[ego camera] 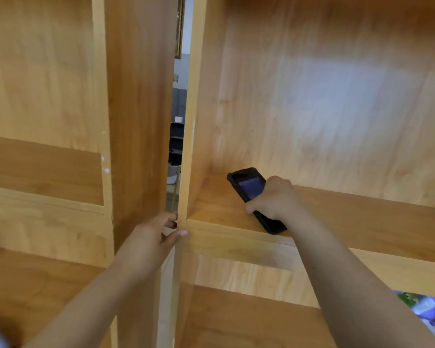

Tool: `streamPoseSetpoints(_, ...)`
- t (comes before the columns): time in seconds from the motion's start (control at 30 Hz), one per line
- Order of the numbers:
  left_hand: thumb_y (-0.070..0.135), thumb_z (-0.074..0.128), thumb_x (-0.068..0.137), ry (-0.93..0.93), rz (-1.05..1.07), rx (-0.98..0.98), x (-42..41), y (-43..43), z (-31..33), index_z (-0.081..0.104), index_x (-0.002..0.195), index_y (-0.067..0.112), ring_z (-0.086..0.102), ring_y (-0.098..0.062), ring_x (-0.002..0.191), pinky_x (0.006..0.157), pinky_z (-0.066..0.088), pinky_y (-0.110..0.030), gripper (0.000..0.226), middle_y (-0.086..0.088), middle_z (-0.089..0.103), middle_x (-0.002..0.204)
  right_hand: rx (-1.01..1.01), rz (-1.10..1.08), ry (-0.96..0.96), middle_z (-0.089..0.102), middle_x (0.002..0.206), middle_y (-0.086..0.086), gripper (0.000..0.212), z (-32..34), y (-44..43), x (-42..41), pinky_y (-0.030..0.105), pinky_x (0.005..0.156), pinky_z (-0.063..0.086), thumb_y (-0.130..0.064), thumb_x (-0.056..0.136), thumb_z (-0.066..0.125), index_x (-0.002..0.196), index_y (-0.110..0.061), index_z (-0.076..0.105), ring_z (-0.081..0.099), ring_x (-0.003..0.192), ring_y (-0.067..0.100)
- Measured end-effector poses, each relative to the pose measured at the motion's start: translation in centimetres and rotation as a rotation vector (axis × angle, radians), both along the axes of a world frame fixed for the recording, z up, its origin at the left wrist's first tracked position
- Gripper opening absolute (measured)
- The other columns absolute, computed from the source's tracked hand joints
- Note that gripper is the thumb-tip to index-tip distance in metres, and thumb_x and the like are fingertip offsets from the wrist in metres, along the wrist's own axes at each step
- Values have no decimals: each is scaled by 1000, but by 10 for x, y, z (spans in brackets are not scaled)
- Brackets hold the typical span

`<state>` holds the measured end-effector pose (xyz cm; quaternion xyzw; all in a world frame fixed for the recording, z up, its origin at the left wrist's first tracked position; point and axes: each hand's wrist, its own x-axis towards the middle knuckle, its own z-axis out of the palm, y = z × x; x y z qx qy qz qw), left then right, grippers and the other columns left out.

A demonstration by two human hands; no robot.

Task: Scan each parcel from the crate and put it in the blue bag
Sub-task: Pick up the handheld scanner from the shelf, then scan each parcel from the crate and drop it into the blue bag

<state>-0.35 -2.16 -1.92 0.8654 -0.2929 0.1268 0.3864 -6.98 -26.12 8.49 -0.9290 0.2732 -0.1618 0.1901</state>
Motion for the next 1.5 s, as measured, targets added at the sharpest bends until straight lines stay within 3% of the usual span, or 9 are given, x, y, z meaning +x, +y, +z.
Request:
streamPoseSetpoints(0.1, 54, 60, 84, 40, 10, 107, -11, 22, -9, 54, 119, 38, 53, 10, 79, 64, 40, -10, 38, 25, 52, 104, -52, -94, -191, 40, 98, 5, 65, -9, 12, -16, 35, 67, 47, -38, 52, 80, 98, -11, 44, 50, 92, 29)
streamPoseSetpoints(0.2, 55, 62, 84, 142, 8, 201, -30, 54, -18, 54, 98, 44, 55, 9, 77, 66, 46, -15, 19, 28, 56, 94, -83, -72, -413, 38, 109, 7, 76, -19, 36, -38, 43, 79, 48, -33, 52, 83, 110, -8, 40, 45, 100, 29)
streamPoseSetpoints(0.3, 52, 63, 84, 196, 7, 275, -56, 97, -30, 53, 79, 41, 56, 6, 74, 61, 43, -13, 16, 22, 62, 90, -63, -3, -573, 38, 111, 7, 81, -33, 70, -64, 43, 81, 47, -28, 50, 84, 114, -8, 39, 43, 102, 27)
streamPoseSetpoints(0.4, 48, 64, 86, 262, 38, 345, -92, 146, -46, 55, 87, 38, 59, 0, 79, 68, 48, -20, 13, 17, 63, 93, -38, 95, -604, 41, 105, 2, 79, -52, 114, -92, 44, 74, 50, -27, 50, 83, 114, -11, 39, 48, 97, 26)
streamPoseSetpoints(0.6, 41, 56, 91, 354, 174, 513, -182, 261, -91, 62, 99, 28, 58, -8, 86, 72, 46, -23, 17, 10, 66, 99, 32, 270, -408, 46, 97, -1, 74, -115, 220, -149, 36, 62, 46, -31, 51, 82, 107, -18, 37, 51, 86, 21)
streamPoseSetpoints(0.83, 50, 56, 89, 526, 364, 651, -284, 390, -149, 57, 103, 28, 60, -18, 94, 76, 50, -30, 26, 5, 63, 105, 16, 443, 21, 46, 91, -2, 71, -188, 342, -194, 39, 66, 51, -39, 48, 80, 100, -20, 36, 53, 80, 21)
streamPoseSetpoints(1.03, 53, 54, 89, 676, 524, 591, -337, 481, -185, 58, 110, 31, 61, -14, 97, 83, 52, -31, 30, 9, 66, 108, -25, 610, 255, 44, 90, -4, 72, -238, 425, -200, 33, 61, 43, -46, 49, 78, 97, -22, 31, 51, 82, 21)
streamPoseSetpoints(1.23, 51, 59, 86, 775, 687, 452, -344, 551, -206, 56, 90, 40, 60, -7, 84, 77, 50, -24, 12, 17, 62, 89, 14, 736, 370, 43, 85, -7, 67, -277, 492, -171, 32, 59, 44, -45, 45, 76, 93, -22, 34, 51, 76, 18)
streamPoseSetpoints(1.5, 44, 64, 87, 850, 836, 232, -279, 614, -226, 61, 89, 33, 54, 1, 73, 56, 34, -9, 12, 15, 60, 85, 41, 759, 380, 49, 99, -2, 76, -305, 563, -90, 38, 68, 51, -46, 49, 78, 107, -20, 36, 53, 88, 22)
